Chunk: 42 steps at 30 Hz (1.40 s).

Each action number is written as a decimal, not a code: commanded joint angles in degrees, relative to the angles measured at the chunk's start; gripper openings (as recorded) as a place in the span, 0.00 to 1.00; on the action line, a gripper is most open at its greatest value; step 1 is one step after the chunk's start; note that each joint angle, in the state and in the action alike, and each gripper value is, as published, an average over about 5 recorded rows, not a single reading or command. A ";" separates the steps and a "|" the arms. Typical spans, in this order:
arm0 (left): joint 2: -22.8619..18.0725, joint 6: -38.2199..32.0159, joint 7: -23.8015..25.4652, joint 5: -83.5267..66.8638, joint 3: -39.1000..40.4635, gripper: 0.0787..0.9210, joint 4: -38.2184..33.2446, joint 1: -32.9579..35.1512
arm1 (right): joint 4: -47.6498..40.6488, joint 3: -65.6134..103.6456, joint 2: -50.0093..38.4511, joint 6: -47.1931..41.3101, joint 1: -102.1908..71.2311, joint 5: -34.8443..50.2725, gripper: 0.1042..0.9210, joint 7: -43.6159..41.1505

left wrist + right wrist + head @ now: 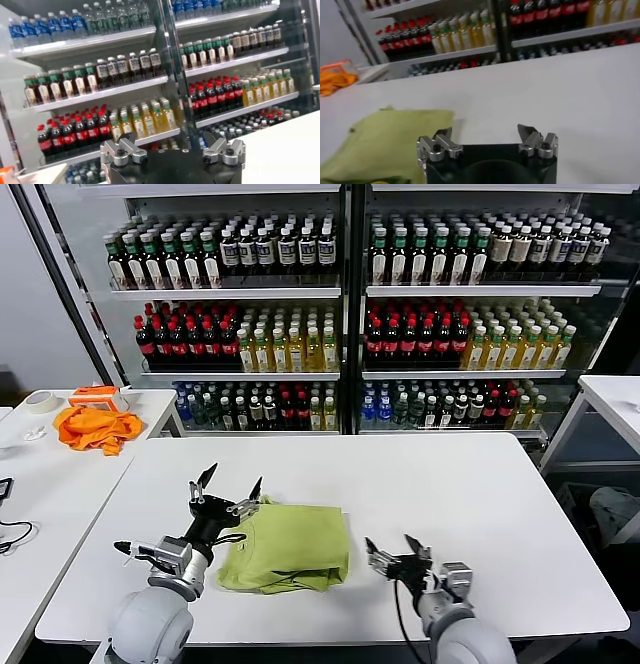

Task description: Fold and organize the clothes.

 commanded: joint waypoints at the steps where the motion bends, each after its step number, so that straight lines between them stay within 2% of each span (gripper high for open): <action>1: -0.11 -0.87 0.29 2.02 -3.10 0.88 0.16 1.41 | -1.15 -12.62 1.43 -1.79 6.21 7.84 0.88 9.54; 7: -0.75 -1.07 0.28 2.89 -2.72 0.88 0.85 1.61 | -0.66 -13.50 2.08 -1.77 5.78 13.11 0.88 14.12; 19: -1.04 -1.69 0.22 3.49 -2.39 0.88 1.84 1.89 | -2.66 -13.81 2.64 -1.88 5.20 12.75 0.86 17.42; 26: -1.48 -1.87 0.02 3.75 -2.21 0.88 2.37 1.92 | -1.96 -13.45 2.22 -1.86 4.49 12.49 0.64 16.28; 35: -2.14 -1.94 -0.24 3.98 -2.06 0.88 2.60 2.16 | -3.67 -12.64 2.32 -1.83 4.78 7.26 0.32 12.38; 42: -2.14 -2.44 -0.54 4.09 -2.26 0.88 2.79 2.85 | -5.09 -11.93 1.98 -1.76 4.43 -2.26 0.07 7.66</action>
